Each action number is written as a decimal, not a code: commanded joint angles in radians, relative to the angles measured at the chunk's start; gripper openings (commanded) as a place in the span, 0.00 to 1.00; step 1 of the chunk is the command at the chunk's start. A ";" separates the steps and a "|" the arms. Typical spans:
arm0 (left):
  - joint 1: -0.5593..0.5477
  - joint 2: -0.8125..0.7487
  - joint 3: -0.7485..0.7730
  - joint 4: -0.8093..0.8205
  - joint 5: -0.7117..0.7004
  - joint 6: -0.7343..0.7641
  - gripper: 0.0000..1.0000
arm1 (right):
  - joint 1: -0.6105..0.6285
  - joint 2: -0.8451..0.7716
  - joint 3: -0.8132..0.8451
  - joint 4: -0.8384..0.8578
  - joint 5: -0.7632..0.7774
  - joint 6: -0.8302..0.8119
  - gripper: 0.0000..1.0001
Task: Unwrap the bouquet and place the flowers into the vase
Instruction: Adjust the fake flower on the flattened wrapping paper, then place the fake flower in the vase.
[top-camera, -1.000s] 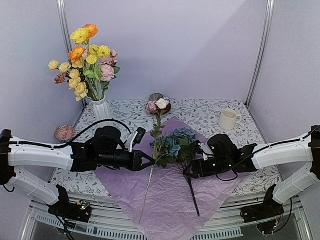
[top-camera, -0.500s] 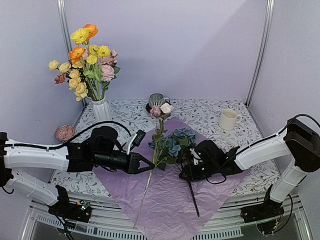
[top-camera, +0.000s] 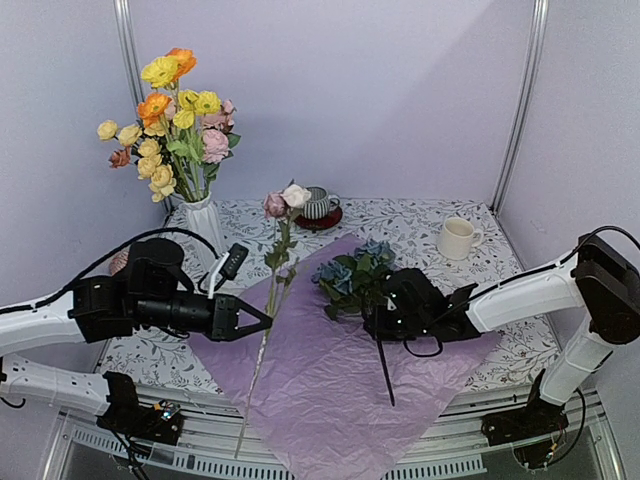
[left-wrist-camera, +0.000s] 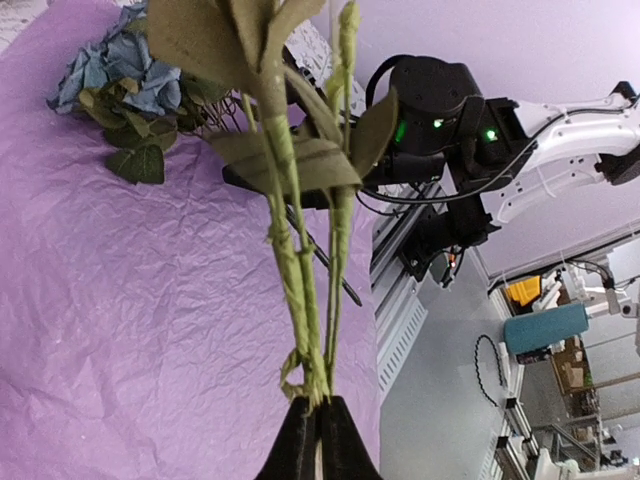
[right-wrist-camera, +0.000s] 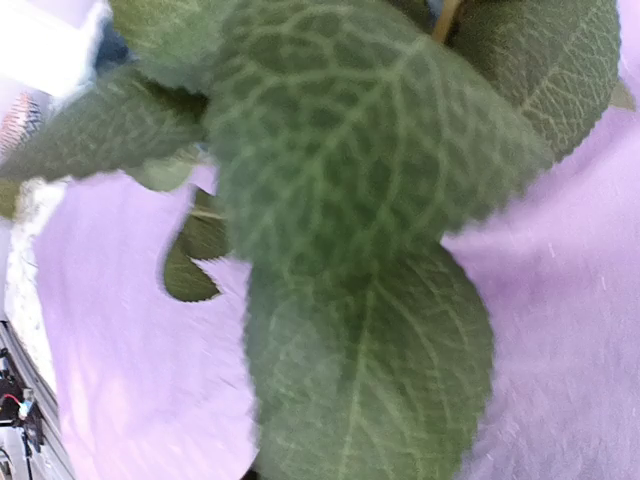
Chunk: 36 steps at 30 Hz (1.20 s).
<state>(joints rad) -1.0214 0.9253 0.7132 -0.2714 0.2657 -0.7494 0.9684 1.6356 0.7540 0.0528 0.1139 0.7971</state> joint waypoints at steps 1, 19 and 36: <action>-0.008 -0.106 0.030 -0.057 -0.140 0.024 0.05 | -0.002 -0.018 0.057 0.072 0.032 0.003 0.23; -0.009 -0.207 -0.024 0.260 -0.651 0.593 0.09 | -0.102 -0.238 0.150 0.104 0.127 -0.404 0.61; -0.007 -0.277 -0.053 0.647 -0.755 1.125 0.00 | -0.108 -0.268 -0.096 0.423 0.268 -0.478 0.59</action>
<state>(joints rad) -1.0241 0.6651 0.6319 0.2070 -0.3458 0.2337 0.8627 1.3426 0.6785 0.3794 0.3542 0.3214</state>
